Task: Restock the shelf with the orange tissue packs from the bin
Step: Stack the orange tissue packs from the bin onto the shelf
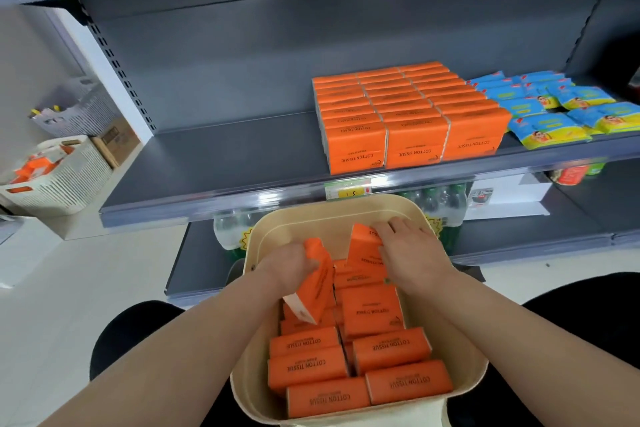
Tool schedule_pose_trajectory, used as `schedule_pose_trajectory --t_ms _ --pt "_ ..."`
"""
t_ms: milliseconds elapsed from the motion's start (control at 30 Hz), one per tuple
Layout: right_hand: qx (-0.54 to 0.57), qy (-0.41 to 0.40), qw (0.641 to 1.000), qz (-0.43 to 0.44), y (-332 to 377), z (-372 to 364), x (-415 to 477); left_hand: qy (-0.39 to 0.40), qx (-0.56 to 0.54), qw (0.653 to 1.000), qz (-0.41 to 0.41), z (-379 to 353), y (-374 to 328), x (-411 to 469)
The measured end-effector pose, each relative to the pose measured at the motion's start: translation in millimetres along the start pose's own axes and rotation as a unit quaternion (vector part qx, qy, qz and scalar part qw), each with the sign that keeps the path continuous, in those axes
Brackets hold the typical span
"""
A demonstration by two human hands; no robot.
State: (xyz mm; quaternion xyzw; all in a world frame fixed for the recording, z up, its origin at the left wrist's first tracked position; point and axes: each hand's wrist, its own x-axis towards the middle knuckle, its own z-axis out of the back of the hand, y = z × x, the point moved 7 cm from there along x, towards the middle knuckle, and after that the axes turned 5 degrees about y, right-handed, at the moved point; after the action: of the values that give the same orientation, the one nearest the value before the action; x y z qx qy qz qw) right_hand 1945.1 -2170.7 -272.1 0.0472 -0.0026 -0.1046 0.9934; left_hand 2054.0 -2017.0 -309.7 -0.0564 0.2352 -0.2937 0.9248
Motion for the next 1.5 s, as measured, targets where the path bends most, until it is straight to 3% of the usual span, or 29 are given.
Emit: schedule_pose_trajectory --t_ms 133,367,500,833,1167,1500 --pt "-0.017 -0.008 1.000 -0.014 -3 18 -1 -0.012 0.049 0.998 -0.026 19 -7 -4" --pt "-0.033 -0.101 0.994 -0.030 -4 82 8 -0.207 0.026 0.977 -0.031 119 -26 -25" --pt "-0.032 -0.171 0.984 -0.033 -7 131 26 -0.266 0.025 0.964 -0.016 168 -26 -25" --pt "-0.060 -0.224 0.973 -0.014 -12 195 116 -0.249 0.054 0.966 0.034 219 -16 35" --pt "-0.060 -0.194 0.979 -0.010 -24 190 216 -0.270 0.097 0.955 0.078 265 10 134" --pt "-0.065 -0.202 0.977 0.023 -44 180 255 -0.309 0.100 0.943 0.076 291 2 222"
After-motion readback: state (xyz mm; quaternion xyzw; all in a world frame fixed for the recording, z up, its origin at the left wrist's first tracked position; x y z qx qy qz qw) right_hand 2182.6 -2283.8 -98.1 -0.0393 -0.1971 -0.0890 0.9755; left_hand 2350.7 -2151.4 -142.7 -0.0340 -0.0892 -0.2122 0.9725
